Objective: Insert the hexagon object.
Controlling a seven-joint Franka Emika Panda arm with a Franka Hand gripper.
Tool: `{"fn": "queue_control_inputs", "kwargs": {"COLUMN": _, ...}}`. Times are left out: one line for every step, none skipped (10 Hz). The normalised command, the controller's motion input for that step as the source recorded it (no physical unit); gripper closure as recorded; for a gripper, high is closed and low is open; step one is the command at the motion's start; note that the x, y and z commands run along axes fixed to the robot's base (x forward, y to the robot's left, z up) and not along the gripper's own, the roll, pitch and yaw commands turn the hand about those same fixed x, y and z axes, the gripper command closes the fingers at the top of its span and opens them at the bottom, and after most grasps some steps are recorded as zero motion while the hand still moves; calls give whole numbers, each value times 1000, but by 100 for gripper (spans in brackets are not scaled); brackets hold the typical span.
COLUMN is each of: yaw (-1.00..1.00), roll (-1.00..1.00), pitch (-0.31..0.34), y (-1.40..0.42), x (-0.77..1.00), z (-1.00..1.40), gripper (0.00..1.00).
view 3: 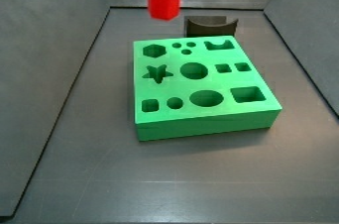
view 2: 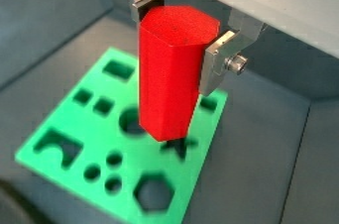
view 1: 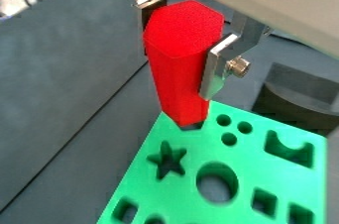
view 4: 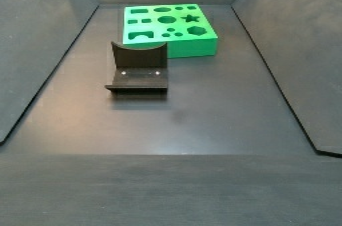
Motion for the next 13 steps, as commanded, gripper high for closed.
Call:
{"fn": "queue_control_inputs", "kwargs": {"yaw": 0, "roll": -251, "pitch": 0, "y": 789, "x": -286, "z": -651, "gripper": 100}}
{"fn": "queue_control_inputs", "kwargs": {"yaw": -140, "roll": -309, "pitch": 0, "y": 600, "x": -323, "z": -611, "gripper": 100}}
{"fn": "queue_control_inputs", "kwargs": {"yaw": -346, "roll": -344, "pitch": 0, "y": 317, "x": -320, "z": -517, "gripper": 100}}
{"fn": "queue_control_inputs", "kwargs": {"yaw": -429, "roll": -353, "pitch": -39, "y": 189, "x": -266, "z": -431, "gripper": 100}}
{"fn": "queue_control_inputs", "kwargs": {"yaw": -431, "roll": -354, "pitch": -90, "y": 183, "x": -186, "z": -389, "gripper": 100}}
{"fn": "queue_control_inputs", "kwargs": {"yaw": -263, "roll": -219, "pitch": -89, "y": 37, "x": 77, "z": -446, "gripper": 100}}
{"fn": "queue_control_inputs", "kwargs": {"yaw": -126, "roll": -96, "pitch": 0, "y": 0, "x": 291, "z": -397, "gripper": 100}}
{"fn": "queue_control_inputs", "kwargs": {"yaw": -31, "roll": -34, "pitch": 0, "y": 0, "x": 374, "z": -460, "gripper": 100}}
{"fn": "queue_control_inputs", "kwargs": {"yaw": 0, "roll": 0, "pitch": 0, "y": 0, "x": 263, "z": -457, "gripper": 100}}
{"fn": "queue_control_inputs", "kwargs": {"yaw": 0, "roll": 0, "pitch": 0, "y": 49, "x": 34, "z": -326, "gripper": 100}}
{"fn": "queue_control_inputs", "kwargs": {"yaw": 0, "roll": 0, "pitch": 0, "y": 166, "x": 0, "z": -254, "gripper": 100}}
{"fn": "queue_control_inputs", "kwargs": {"yaw": 0, "roll": 0, "pitch": 0, "y": 154, "x": 0, "z": -343, "gripper": 100}}
{"fn": "queue_control_inputs", "kwargs": {"yaw": 0, "roll": 7, "pitch": -26, "y": 186, "x": -60, "z": -409, "gripper": 100}}
